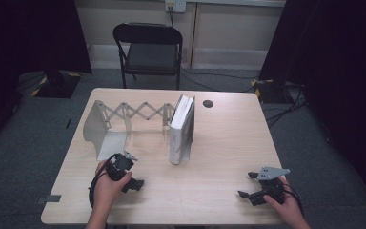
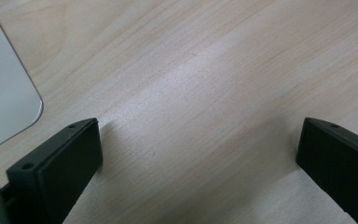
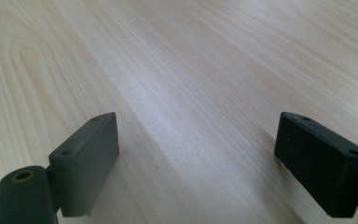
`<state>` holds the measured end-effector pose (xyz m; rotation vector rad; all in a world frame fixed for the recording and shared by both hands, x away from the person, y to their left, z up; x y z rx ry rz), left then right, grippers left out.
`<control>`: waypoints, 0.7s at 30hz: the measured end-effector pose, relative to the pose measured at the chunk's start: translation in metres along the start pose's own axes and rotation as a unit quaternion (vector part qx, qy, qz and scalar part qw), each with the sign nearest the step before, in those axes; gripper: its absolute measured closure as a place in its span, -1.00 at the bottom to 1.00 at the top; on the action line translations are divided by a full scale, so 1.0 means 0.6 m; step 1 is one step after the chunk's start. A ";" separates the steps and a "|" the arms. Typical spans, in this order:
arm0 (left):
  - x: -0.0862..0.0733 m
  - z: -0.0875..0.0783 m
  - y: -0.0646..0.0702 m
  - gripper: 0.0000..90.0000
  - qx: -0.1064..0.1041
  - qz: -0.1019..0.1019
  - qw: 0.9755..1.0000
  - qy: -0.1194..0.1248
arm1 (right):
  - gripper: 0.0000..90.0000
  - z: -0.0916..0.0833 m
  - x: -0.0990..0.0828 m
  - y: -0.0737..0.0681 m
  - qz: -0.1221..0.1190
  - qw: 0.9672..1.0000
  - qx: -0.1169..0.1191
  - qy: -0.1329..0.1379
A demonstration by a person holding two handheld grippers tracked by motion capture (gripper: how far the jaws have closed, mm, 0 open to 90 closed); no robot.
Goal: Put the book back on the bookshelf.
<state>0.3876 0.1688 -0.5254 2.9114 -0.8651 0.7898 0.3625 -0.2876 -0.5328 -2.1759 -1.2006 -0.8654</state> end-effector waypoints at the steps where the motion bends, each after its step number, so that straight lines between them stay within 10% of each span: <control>1: 0.000 0.000 0.000 -1.00 0.000 -0.001 1.000 0.003 | -0.71 0.000 0.000 0.000 0.000 1.000 0.000 0.000; 21: -0.006 0.002 0.000 -1.00 0.003 -0.007 0.999 0.043 | -0.71 0.000 0.000 0.000 0.000 1.000 0.000 0.000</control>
Point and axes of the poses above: each handheld gripper's, and its own axes: z roughly forward along the jaws, x roughly out of its top, y roughly to its right, the point moved 5 cm from there along z, roughly forward along the jaws, and after that the axes turned 10 degrees about x, right-handed, at the moved point
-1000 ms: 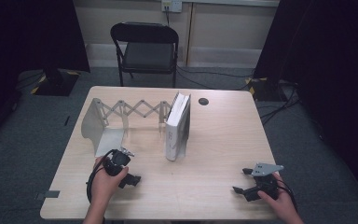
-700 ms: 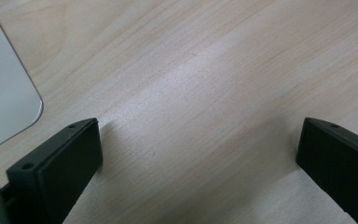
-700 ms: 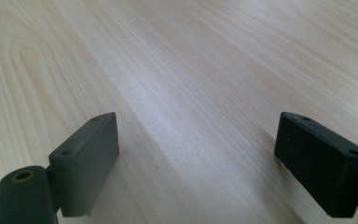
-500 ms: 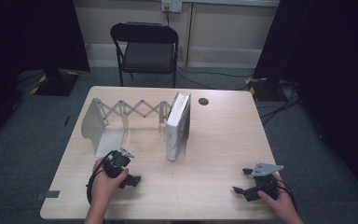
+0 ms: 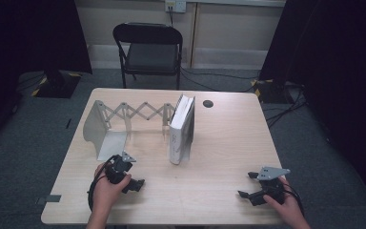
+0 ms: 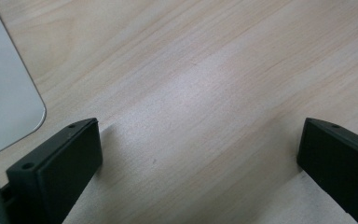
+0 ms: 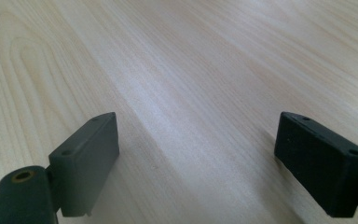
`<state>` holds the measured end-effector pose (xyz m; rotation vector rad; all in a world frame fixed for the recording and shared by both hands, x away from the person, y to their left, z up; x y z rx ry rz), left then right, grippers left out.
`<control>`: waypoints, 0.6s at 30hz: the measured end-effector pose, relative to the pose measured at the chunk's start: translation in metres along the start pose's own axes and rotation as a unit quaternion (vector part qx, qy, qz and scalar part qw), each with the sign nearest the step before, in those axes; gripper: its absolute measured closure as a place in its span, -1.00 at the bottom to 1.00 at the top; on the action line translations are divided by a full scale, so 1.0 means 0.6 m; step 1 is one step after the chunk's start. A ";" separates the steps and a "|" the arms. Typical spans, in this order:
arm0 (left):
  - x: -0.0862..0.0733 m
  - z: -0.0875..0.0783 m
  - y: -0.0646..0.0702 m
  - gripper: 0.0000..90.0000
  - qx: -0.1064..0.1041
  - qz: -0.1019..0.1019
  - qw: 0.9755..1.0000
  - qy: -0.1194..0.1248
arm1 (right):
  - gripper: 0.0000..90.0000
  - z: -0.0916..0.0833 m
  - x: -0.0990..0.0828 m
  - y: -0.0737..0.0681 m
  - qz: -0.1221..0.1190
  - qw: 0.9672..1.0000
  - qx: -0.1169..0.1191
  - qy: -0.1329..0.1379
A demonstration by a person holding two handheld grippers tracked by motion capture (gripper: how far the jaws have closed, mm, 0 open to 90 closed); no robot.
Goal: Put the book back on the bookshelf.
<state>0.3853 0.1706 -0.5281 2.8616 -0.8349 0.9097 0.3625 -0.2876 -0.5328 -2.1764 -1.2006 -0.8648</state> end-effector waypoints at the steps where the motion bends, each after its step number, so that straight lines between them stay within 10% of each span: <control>1: 0.000 0.000 0.000 -1.00 0.000 -0.001 1.000 0.001 | -0.71 0.000 0.000 0.000 0.000 1.000 0.000 0.000; 18: -0.008 0.002 -0.002 -1.00 -0.004 -0.002 0.999 0.052 | -0.71 0.000 0.000 0.000 0.000 1.000 0.000 0.000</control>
Point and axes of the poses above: each handheld gripper's, and its own axes: z roughly forward along the jaws, x roughly out of its top, y roughly to its right, the point moved 5 cm from there along z, roughly forward along the jaws, and after that the axes turned 10 degrees about x, right-handed, at the moved point
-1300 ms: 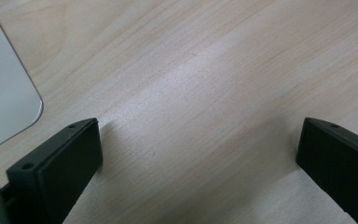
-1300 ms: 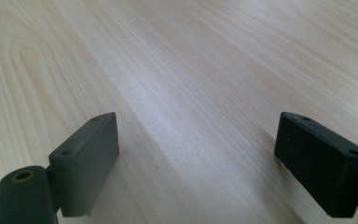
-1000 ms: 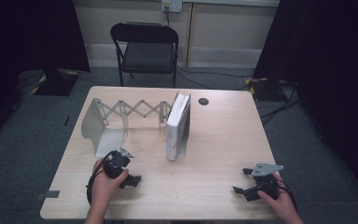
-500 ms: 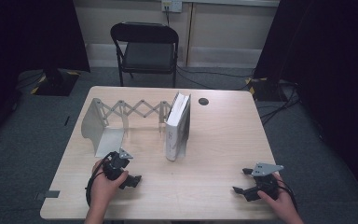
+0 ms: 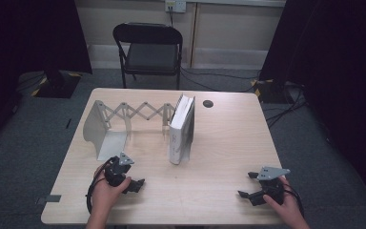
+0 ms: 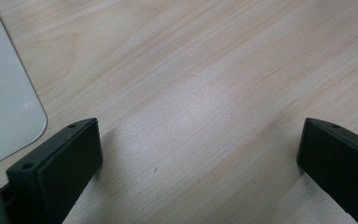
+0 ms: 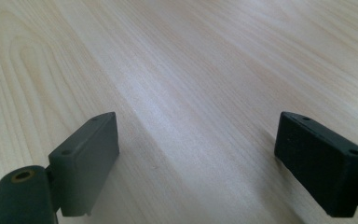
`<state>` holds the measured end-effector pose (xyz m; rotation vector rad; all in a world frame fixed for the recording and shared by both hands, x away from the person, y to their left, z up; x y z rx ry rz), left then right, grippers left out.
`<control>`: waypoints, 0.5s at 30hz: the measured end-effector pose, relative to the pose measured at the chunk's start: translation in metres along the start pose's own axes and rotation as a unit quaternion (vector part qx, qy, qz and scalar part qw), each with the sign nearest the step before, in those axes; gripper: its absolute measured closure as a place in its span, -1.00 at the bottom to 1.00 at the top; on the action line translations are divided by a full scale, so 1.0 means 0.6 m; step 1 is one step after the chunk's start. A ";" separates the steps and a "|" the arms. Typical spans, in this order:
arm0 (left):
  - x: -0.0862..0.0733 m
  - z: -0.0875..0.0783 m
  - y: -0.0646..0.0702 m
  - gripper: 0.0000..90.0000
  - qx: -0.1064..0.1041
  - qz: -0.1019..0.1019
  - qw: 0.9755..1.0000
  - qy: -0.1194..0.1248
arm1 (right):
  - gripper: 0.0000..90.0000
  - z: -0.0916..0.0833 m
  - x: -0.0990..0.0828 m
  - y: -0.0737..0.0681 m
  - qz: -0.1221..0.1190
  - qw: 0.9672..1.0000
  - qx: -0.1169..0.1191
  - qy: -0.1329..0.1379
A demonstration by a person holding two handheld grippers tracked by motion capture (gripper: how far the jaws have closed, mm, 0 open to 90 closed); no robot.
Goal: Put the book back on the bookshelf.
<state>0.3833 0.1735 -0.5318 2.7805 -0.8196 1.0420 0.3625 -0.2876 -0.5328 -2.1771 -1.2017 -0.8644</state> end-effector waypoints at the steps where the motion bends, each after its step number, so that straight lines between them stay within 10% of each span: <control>1: -0.001 0.000 0.000 -1.00 -0.001 0.000 1.000 0.002 | -0.71 0.000 0.000 0.000 0.000 1.000 0.000 0.000; 15: -0.010 0.003 -0.002 -1.00 -0.004 -0.004 0.998 0.057 | -0.72 0.000 0.000 0.000 -0.001 1.000 0.003 -0.001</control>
Point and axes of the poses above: each handheld gripper's, and its own axes: z roughly forward along the jaws, x roughly out of its top, y roughly to its right, the point moved 5 cm from there along z, roughly forward along the jaws, and after that the axes turned 10 degrees about x, right-handed, at the moved point
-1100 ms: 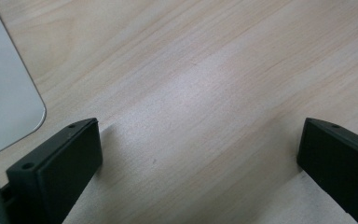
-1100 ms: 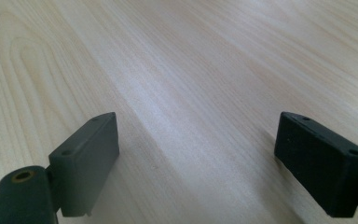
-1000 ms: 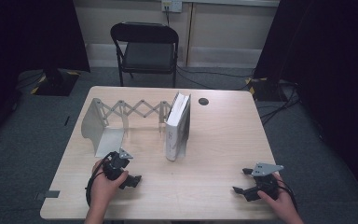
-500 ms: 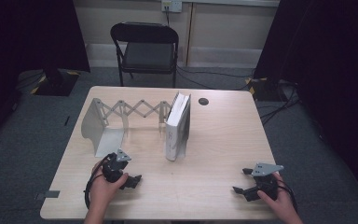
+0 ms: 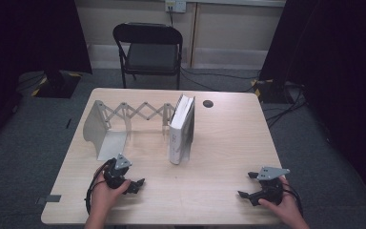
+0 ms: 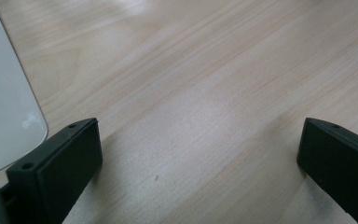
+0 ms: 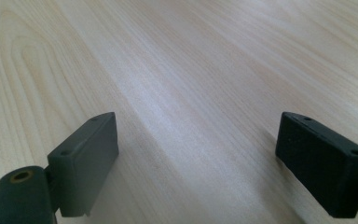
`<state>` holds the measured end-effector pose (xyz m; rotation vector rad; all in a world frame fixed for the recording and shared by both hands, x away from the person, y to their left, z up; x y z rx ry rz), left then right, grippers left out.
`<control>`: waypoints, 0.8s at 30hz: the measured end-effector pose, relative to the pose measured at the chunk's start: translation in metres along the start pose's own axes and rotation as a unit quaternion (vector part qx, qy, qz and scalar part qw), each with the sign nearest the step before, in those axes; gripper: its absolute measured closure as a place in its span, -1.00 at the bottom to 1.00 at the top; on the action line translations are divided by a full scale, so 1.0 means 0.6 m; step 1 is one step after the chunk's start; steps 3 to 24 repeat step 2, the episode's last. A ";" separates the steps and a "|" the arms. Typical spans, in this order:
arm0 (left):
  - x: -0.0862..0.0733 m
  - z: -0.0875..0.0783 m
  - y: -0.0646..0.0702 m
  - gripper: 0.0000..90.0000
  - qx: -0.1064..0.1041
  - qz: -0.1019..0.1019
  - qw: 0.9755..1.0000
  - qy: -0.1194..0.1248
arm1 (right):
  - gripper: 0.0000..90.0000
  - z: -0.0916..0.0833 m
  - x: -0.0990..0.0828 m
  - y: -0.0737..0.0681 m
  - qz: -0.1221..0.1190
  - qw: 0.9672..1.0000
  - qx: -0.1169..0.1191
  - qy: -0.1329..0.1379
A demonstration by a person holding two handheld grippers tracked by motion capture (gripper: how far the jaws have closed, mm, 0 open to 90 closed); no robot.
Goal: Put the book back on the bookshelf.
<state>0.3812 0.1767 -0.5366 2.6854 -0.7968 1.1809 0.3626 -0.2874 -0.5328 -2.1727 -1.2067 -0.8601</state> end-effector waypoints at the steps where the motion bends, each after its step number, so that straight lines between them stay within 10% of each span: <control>1: 0.000 0.000 0.000 -1.00 0.000 0.000 1.000 0.000 | -0.72 0.000 0.000 0.000 -0.001 1.000 0.001 0.000; 24: 0.000 0.000 0.000 -1.00 0.001 0.000 1.000 0.000 | -0.72 0.000 0.000 0.000 -0.002 1.000 0.002 0.000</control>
Point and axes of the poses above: each handheld gripper's, and its own axes: z roughly forward along the jaws, x roughly out of its top, y roughly to its right, the point moved 5 cm from there along z, roughly forward along the jaws, and after that the axes turned 10 degrees about x, right-handed, at the moved point
